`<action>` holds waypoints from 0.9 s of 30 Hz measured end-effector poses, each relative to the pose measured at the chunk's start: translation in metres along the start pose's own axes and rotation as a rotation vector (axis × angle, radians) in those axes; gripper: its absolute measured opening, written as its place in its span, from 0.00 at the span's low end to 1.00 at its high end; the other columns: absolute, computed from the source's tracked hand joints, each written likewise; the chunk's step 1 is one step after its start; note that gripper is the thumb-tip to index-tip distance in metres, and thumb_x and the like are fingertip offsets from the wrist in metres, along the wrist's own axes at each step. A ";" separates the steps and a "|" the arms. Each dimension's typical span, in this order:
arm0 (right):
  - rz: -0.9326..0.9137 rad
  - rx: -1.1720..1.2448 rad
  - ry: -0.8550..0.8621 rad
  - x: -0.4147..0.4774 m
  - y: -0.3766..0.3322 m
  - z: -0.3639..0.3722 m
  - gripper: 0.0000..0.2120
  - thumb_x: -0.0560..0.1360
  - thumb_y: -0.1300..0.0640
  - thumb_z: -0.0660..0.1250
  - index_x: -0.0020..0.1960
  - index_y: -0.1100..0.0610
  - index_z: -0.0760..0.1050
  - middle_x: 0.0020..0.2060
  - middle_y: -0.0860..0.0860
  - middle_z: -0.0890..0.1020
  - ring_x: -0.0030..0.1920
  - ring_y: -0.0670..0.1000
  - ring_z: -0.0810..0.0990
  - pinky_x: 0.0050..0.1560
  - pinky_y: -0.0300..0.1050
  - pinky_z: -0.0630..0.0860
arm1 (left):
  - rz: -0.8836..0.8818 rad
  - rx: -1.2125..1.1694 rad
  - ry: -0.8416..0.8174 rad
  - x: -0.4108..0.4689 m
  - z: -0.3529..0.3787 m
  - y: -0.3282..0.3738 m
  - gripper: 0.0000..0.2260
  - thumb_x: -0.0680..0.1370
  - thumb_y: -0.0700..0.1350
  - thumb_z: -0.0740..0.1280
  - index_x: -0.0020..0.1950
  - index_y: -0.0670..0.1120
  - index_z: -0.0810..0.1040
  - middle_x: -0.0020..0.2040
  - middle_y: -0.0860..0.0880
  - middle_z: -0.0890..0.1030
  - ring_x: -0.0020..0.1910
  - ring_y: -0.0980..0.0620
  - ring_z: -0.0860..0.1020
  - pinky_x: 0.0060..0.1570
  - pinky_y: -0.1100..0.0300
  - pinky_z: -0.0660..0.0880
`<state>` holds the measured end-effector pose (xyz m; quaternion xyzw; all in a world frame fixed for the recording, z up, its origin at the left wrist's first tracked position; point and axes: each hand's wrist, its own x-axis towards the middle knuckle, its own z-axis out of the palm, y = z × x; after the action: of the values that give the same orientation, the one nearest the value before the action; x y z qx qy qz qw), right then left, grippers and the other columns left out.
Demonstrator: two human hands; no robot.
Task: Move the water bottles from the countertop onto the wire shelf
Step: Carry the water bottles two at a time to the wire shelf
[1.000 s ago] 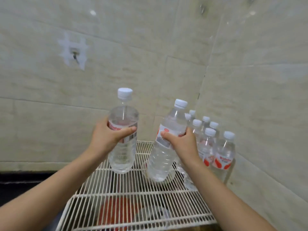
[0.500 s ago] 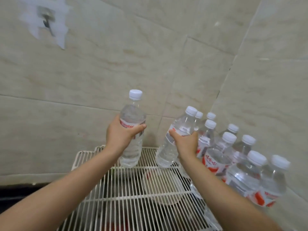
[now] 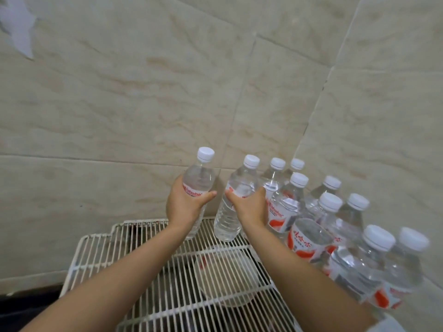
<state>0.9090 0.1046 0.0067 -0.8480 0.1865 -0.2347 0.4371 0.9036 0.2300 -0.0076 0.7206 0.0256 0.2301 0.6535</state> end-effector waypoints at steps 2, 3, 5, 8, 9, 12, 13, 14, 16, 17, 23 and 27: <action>-0.016 -0.043 -0.010 0.000 0.000 -0.001 0.35 0.64 0.41 0.72 0.63 0.58 0.64 0.60 0.55 0.75 0.58 0.59 0.75 0.52 0.52 0.74 | -0.017 -0.015 0.009 -0.001 0.004 -0.002 0.29 0.63 0.46 0.77 0.61 0.46 0.71 0.50 0.53 0.75 0.49 0.54 0.73 0.48 0.60 0.67; -0.020 -0.049 -0.022 0.001 0.000 -0.002 0.35 0.65 0.42 0.72 0.63 0.59 0.63 0.59 0.55 0.75 0.58 0.59 0.75 0.50 0.50 0.73 | -0.021 -0.025 0.014 0.000 0.006 -0.002 0.29 0.63 0.46 0.77 0.61 0.46 0.70 0.51 0.52 0.76 0.49 0.53 0.73 0.48 0.60 0.67; -0.031 -0.030 -0.068 0.002 0.003 -0.002 0.33 0.66 0.44 0.72 0.63 0.59 0.62 0.59 0.55 0.75 0.58 0.58 0.75 0.49 0.49 0.72 | -0.023 -0.008 0.021 0.003 0.009 -0.003 0.30 0.63 0.46 0.77 0.61 0.45 0.69 0.55 0.49 0.77 0.53 0.49 0.75 0.49 0.59 0.69; -0.054 0.038 -0.151 -0.002 0.011 -0.002 0.34 0.68 0.51 0.73 0.67 0.57 0.59 0.64 0.54 0.73 0.63 0.57 0.73 0.60 0.53 0.72 | -0.032 0.051 -0.013 0.008 0.008 -0.005 0.31 0.63 0.46 0.77 0.61 0.43 0.67 0.58 0.45 0.76 0.56 0.46 0.75 0.53 0.55 0.71; -0.055 0.052 -0.176 -0.005 0.013 -0.002 0.36 0.69 0.53 0.72 0.70 0.56 0.57 0.66 0.54 0.71 0.65 0.57 0.71 0.63 0.54 0.70 | -0.044 0.068 -0.037 0.007 0.007 -0.004 0.31 0.64 0.45 0.77 0.62 0.43 0.66 0.57 0.46 0.76 0.55 0.47 0.75 0.53 0.54 0.71; -0.045 0.115 -0.216 -0.015 0.019 -0.003 0.40 0.69 0.55 0.72 0.73 0.53 0.53 0.68 0.54 0.69 0.67 0.56 0.69 0.66 0.55 0.69 | -0.092 0.044 -0.169 0.002 -0.002 -0.001 0.32 0.66 0.38 0.74 0.66 0.43 0.61 0.54 0.49 0.72 0.54 0.49 0.73 0.54 0.56 0.70; -0.043 0.128 -0.227 -0.019 0.021 -0.003 0.40 0.68 0.55 0.72 0.72 0.53 0.53 0.68 0.54 0.69 0.67 0.56 0.70 0.65 0.56 0.70 | -0.118 0.029 -0.216 -0.001 -0.006 -0.002 0.33 0.67 0.35 0.73 0.67 0.43 0.60 0.54 0.48 0.73 0.55 0.48 0.73 0.53 0.56 0.70; -0.040 0.129 -0.244 -0.023 0.023 -0.004 0.38 0.68 0.56 0.72 0.72 0.53 0.55 0.68 0.54 0.70 0.66 0.56 0.70 0.65 0.57 0.71 | -0.139 0.027 -0.250 -0.002 -0.009 -0.003 0.33 0.67 0.32 0.71 0.68 0.43 0.60 0.54 0.47 0.73 0.55 0.47 0.74 0.53 0.56 0.70; -0.045 0.146 -0.290 -0.036 0.026 -0.008 0.35 0.70 0.58 0.70 0.71 0.54 0.56 0.67 0.54 0.69 0.66 0.56 0.69 0.65 0.57 0.70 | -0.153 0.058 -0.259 -0.005 -0.014 -0.005 0.32 0.67 0.30 0.70 0.68 0.43 0.62 0.55 0.45 0.74 0.55 0.47 0.74 0.53 0.56 0.70; -0.053 0.168 -0.311 -0.043 0.027 -0.011 0.34 0.70 0.59 0.68 0.71 0.54 0.56 0.67 0.53 0.69 0.67 0.55 0.69 0.66 0.57 0.70 | -0.153 0.064 -0.240 -0.007 -0.014 -0.004 0.32 0.67 0.30 0.70 0.67 0.43 0.63 0.57 0.44 0.75 0.56 0.47 0.75 0.53 0.55 0.71; -0.107 0.229 -0.379 -0.064 0.033 -0.041 0.32 0.73 0.60 0.65 0.72 0.54 0.54 0.65 0.51 0.68 0.60 0.50 0.71 0.57 0.42 0.70 | -0.124 0.103 0.014 -0.022 0.015 -0.008 0.35 0.62 0.37 0.76 0.65 0.49 0.65 0.59 0.44 0.76 0.57 0.44 0.77 0.57 0.46 0.75; -0.095 0.250 -0.378 -0.077 0.041 -0.065 0.31 0.72 0.58 0.67 0.71 0.53 0.56 0.65 0.51 0.70 0.60 0.50 0.72 0.55 0.41 0.69 | -0.125 0.138 0.053 -0.032 0.019 -0.006 0.36 0.63 0.38 0.76 0.66 0.49 0.63 0.62 0.44 0.75 0.62 0.43 0.74 0.61 0.43 0.72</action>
<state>0.8052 0.0801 -0.0124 -0.8238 0.0308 -0.1133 0.5545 0.8832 0.2024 -0.0241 0.7548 0.1036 0.2053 0.6144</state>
